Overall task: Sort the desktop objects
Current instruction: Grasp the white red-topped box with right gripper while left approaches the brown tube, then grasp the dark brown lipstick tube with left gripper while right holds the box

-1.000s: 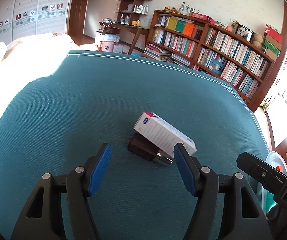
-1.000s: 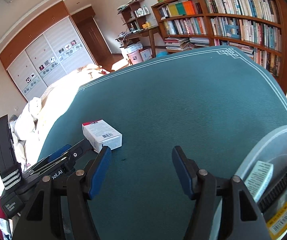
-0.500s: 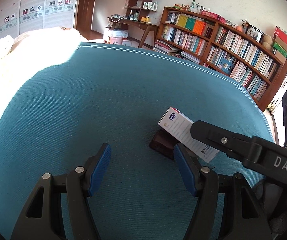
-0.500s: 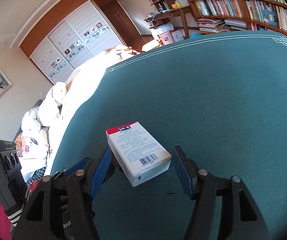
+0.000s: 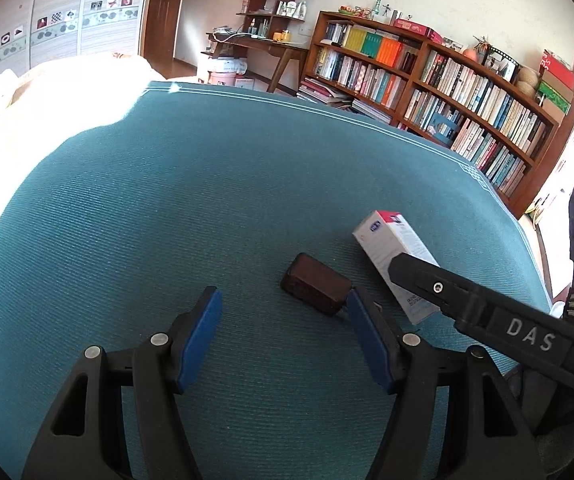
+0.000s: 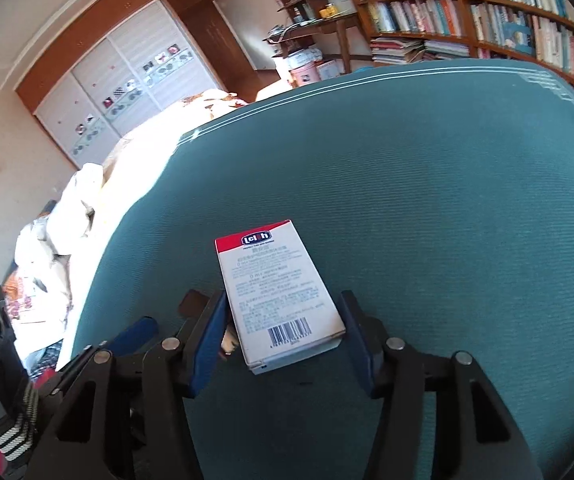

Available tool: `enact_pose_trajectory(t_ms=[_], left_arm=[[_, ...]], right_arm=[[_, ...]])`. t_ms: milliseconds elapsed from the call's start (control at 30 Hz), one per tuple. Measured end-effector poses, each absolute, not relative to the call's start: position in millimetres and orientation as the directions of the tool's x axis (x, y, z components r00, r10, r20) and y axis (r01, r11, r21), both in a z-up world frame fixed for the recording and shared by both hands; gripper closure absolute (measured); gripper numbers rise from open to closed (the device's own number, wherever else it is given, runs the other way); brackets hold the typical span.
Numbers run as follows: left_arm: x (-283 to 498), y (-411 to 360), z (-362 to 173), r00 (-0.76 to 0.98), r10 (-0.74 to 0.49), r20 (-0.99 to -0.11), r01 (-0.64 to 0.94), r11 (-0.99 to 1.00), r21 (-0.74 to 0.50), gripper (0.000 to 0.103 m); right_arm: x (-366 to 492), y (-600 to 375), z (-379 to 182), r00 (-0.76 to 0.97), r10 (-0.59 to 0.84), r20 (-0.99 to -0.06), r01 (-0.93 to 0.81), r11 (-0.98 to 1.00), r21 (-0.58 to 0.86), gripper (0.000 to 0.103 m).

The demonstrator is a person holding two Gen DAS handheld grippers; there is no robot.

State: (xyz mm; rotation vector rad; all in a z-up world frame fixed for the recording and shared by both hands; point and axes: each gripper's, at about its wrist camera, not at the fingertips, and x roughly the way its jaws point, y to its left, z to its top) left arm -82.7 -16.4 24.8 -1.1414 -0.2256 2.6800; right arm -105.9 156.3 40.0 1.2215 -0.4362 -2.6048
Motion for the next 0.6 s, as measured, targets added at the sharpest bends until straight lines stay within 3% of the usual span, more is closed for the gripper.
enact_pose_trajectory(t_ms=[133, 400, 567, 600], left_arm=[[-83, -10, 32, -0.676, 0.296, -0.675, -0.176, -0.954, -0.242, 0.034], [-98, 6, 32, -0.657, 0.306, -0.689, -0.181, -0.951, -0.249, 0.034], [-104, 23, 23, -0.662, 0.231, -0.714, -0.184, -0.972, -0.144, 0.034], [-102, 23, 23, -0.667, 0.224, -0.711, -0.184, -0.974, -0.134, 0.04]], right_arm=[[-91, 167, 44, -0.654, -0.132, -0.745, -0.042, -0.977, 0.211, 0.043], [-71, 171, 43, -0.66, -0.054, -0.75, -0.079, -0.987, 0.14, 0.046], [-61, 163, 40, -0.668, -0.007, -0.745, -0.066, -0.995, 0.068, 0.047], [-61, 162, 39, -0.671, -0.003, -0.741, -0.066, -0.996, 0.064, 0.047]])
